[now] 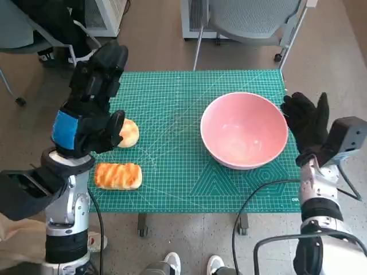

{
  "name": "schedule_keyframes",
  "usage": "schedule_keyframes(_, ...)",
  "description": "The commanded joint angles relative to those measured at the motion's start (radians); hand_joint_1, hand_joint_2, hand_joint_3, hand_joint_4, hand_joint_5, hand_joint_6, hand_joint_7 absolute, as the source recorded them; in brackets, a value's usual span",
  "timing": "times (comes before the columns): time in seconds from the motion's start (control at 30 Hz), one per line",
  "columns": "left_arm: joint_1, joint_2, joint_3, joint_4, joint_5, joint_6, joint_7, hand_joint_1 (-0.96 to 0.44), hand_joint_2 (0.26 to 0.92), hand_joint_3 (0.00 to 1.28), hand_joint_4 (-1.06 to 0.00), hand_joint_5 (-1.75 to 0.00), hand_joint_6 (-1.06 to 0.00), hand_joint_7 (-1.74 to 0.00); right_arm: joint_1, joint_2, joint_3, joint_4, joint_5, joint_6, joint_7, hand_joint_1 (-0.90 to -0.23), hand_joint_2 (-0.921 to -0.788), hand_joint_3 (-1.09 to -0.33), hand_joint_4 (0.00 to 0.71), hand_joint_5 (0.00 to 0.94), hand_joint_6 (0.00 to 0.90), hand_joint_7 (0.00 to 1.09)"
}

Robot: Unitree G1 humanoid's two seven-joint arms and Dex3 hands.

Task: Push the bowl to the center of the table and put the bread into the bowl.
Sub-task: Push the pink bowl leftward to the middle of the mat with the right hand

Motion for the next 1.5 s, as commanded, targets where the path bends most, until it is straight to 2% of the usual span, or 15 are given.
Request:
schedule_keyframes(0.03,0.015,0.009,0.01,-0.018,-0.002,0.01,0.005,-0.55,0.876,0.67,0.0,-0.17,0.0,-0.49,0.026,0.021,0.002,0.013,-0.004,0.009,0.005,-0.597,-0.921,-0.846,0.362,0.004,0.43,0.03)
schedule_keyframes(0.67,0.047,0.012,0.025,-0.057,0.002,0.031,0.019,-0.58,0.901,0.61,0.0,-0.17,0.0,-0.49,0.008,0.065,0.009,0.014,-0.006,0.005,0.028,-0.6,-0.921,-0.836,0.389,0.01,0.467,0.04)
schedule_keyframes(1.03,0.064,0.02,0.035,-0.063,0.017,0.021,0.029,-0.59,0.918,0.57,0.0,-0.18,0.0,-0.51,-0.007,0.093,0.029,0.013,-0.019,-0.003,0.027,-0.608,-0.921,-0.83,0.384,0.004,0.45,0.03)
schedule_keyframes(1.5,0.084,0.016,0.039,-0.08,0.03,0.02,0.043,-0.59,0.921,0.55,0.0,-0.19,0.0,-0.54,-0.026,0.111,0.046,0.015,-0.03,-0.003,0.028,-0.613,-0.921,-0.831,0.371,0.0,0.43,0.02)
